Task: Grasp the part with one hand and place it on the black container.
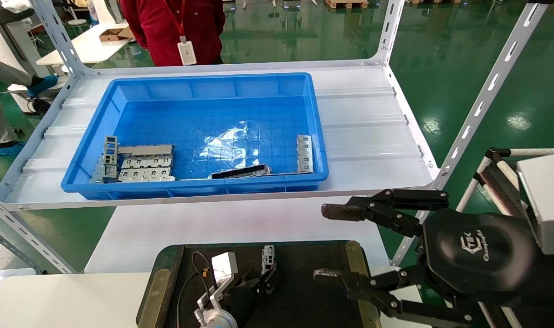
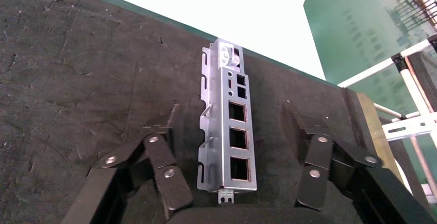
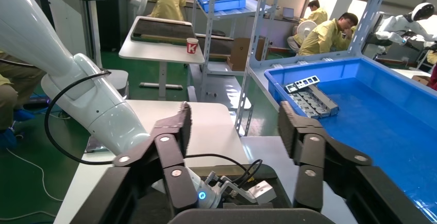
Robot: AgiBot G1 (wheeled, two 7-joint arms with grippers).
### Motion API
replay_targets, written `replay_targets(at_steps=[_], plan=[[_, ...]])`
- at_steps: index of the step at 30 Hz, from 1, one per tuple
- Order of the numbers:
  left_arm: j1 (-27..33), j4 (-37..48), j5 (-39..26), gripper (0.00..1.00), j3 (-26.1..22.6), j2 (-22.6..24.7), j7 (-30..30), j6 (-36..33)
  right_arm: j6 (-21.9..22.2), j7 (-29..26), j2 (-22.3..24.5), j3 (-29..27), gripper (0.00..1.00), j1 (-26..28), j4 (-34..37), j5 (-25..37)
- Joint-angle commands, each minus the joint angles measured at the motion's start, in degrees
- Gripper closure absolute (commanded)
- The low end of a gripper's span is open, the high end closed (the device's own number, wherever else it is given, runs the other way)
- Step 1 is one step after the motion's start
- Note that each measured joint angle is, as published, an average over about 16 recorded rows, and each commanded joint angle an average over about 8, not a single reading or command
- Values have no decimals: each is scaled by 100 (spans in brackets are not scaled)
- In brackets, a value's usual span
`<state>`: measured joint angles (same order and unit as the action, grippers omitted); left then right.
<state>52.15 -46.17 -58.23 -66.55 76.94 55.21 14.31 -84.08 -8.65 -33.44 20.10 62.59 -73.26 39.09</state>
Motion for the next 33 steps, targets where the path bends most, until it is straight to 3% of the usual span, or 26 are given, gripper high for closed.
replay_targets(at_steps=[1,15,33], plan=[[19,-21,83,0,-59,-5,-36,42,0,0,0,0,0,0,0,0],[108,-553,340,0,-277,-315,-249,120,1,1,1,2,0,0,0,-1],[-171,-2724,26,0,-130,-2291,-212,-637,1,2,1,4,0,1,0,-2]])
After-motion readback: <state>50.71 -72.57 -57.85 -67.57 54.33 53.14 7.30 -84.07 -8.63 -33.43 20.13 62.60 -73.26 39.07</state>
